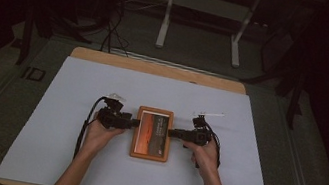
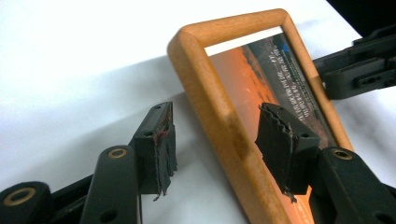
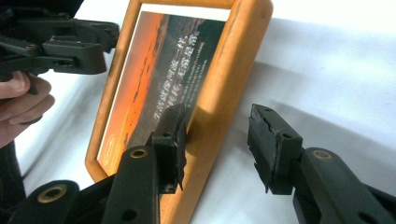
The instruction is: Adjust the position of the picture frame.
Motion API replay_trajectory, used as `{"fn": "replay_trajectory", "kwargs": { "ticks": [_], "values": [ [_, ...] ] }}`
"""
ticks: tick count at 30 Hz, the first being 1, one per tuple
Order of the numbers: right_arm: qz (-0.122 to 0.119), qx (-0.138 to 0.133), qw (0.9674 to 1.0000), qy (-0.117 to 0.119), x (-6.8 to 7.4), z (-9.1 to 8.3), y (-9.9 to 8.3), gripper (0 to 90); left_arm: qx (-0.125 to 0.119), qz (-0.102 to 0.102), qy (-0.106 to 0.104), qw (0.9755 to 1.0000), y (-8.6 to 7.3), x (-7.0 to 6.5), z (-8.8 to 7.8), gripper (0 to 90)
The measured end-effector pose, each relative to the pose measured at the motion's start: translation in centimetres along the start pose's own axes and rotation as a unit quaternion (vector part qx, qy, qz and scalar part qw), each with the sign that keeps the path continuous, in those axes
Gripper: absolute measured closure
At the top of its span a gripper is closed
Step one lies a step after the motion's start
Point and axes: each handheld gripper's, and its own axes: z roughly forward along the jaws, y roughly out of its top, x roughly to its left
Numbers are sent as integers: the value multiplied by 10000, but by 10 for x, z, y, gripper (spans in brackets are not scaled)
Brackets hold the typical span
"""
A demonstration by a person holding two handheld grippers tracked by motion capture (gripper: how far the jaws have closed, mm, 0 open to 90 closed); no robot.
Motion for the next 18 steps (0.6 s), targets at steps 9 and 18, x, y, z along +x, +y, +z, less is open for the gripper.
{"fn": "replay_trajectory", "kwargs": {
  "ticks": [9,18],
  "values": [
    [-495,-340,9960,-657,8,-17,0,558,-264,276,329,9987,-12,-10,-19,465],
    [-1142,-620,9862,-1022,26,-26,7,545,-575,243,320,9975,-16,-13,-39,467]
  ]
}}
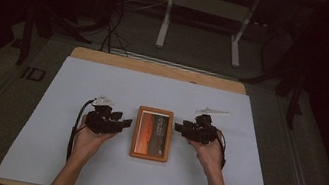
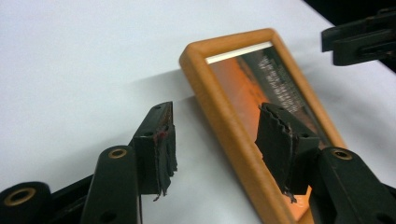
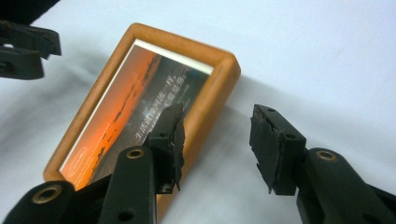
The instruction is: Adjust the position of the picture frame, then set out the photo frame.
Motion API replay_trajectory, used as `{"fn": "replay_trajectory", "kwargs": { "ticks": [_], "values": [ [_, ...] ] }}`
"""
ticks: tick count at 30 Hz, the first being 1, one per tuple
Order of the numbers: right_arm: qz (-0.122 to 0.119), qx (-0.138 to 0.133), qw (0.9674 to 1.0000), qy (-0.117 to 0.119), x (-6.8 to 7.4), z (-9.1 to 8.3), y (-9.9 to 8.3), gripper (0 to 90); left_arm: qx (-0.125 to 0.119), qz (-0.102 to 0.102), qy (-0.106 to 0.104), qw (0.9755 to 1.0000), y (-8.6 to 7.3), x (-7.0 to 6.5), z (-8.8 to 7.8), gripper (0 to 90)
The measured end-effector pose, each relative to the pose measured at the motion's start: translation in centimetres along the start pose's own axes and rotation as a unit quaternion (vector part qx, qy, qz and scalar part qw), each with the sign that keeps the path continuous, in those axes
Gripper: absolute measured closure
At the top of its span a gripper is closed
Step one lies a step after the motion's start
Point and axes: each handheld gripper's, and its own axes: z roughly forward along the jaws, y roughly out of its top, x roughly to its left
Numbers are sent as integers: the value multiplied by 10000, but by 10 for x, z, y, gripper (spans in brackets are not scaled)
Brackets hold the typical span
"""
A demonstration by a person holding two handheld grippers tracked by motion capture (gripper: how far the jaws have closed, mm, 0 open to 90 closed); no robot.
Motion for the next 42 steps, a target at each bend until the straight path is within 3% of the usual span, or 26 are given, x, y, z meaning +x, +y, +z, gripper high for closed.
{"fn": "replay_trajectory", "kwargs": {
  "ticks": [4,9,16,22,42],
  "values": [
    [-475,-114,9987,-173,12,-1,7,563,-74,158,-84,9998,1,-9,-7,470],
    [-711,-207,9970,-231,18,1,15,614,-145,346,-60,9993,-1,-20,-17,468],
    [-991,-287,9942,-312,24,8,24,896,-227,340,-142,9991,-1,-25,-23,463],
    [-1188,-212,9916,-461,29,19,30,900,-178,405,-147,9989,-1,-26,-22,466],
    [-1205,-125,9909,-584,26,36,30,900,-148,456,-137,9988,-3,-29,-20,465]
  ]
}}
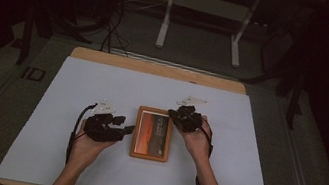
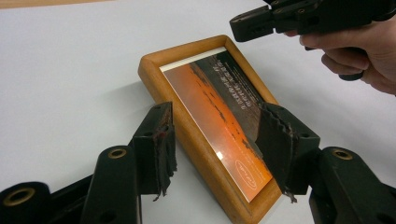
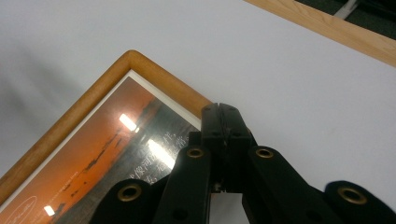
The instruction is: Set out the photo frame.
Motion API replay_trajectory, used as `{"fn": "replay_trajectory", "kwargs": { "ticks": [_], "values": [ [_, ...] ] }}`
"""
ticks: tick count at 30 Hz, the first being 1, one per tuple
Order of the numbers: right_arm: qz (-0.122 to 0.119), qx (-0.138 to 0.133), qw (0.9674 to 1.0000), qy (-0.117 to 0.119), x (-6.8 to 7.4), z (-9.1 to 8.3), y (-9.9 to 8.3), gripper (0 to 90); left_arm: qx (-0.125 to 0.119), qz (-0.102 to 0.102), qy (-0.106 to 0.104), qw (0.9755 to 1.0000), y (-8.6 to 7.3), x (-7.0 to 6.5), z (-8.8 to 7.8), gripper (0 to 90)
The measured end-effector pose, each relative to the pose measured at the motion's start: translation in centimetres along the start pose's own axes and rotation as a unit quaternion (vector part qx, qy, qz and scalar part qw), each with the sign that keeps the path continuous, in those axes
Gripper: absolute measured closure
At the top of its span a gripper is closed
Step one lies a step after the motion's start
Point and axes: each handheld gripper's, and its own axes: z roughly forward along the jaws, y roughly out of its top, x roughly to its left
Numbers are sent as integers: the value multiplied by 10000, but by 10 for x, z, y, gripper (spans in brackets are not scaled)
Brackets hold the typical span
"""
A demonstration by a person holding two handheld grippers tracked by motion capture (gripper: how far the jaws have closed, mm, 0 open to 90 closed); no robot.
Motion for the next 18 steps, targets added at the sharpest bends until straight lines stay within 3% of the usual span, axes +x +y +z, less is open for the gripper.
{"fn": "replay_trajectory", "kwargs": {
  "ticks": [18],
  "values": [
    [62,118,9999,64,2,15,-7,900,36,37,69,10000,-2,-1,3,463]
  ]
}}
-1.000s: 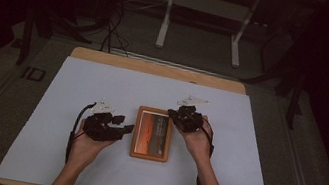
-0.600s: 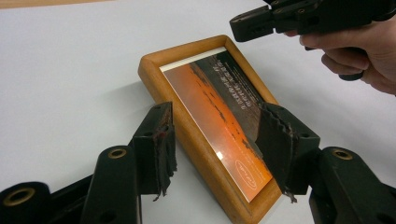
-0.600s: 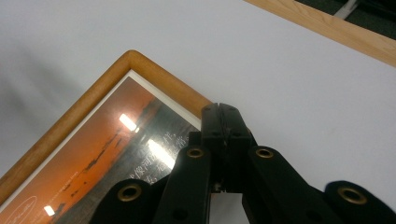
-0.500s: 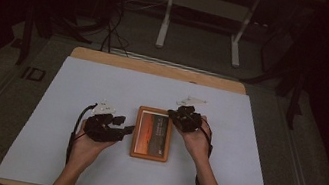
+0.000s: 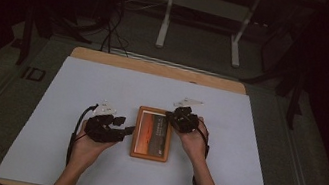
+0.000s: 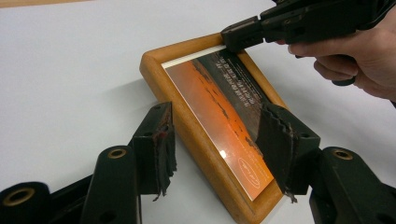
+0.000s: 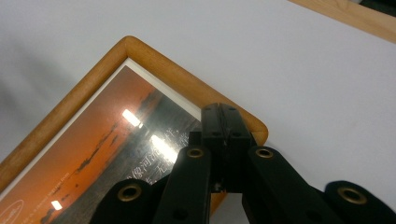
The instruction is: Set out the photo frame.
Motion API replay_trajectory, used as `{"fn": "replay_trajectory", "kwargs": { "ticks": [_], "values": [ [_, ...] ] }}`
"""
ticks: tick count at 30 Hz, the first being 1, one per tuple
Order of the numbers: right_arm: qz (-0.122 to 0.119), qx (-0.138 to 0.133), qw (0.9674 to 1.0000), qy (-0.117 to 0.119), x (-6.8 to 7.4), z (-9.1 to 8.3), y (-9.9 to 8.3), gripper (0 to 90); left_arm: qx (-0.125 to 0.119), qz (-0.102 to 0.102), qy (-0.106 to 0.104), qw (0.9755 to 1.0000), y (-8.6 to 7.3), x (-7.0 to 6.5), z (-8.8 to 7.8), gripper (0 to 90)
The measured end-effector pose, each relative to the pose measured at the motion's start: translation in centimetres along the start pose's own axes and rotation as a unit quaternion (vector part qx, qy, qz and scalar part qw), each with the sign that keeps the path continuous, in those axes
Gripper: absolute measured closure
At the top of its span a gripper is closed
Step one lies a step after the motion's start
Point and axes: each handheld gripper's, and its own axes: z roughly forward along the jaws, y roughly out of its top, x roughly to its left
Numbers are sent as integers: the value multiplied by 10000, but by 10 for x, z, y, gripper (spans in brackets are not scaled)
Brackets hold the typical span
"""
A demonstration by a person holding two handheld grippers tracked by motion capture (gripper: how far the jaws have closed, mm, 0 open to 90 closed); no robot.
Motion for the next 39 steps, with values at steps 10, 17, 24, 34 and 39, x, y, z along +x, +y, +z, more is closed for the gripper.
{"fn": "replay_trajectory", "kwargs": {
  "ticks": [10,17,24,34,39],
  "values": [
    [-57,32,9999,-105,0,0,-1,900,-11,-42,29,10000,-1,0,1,463],
    [104,82,9997,-188,-8,1,-7,900,17,-90,37,10000,-1,-1,2,445],
    [233,205,9994,-179,-16,3,-16,900,53,-140,-22,9999,-1,-4,5,429],
    [360,321,9987,-156,-22,8,-25,900,112,-103,-219,9996,-1,-11,10,361],
    [261,386,9987,-225,-20,8,-23,900,125,-131,-341,9993,-2,-17,14,326]
  ]
}}
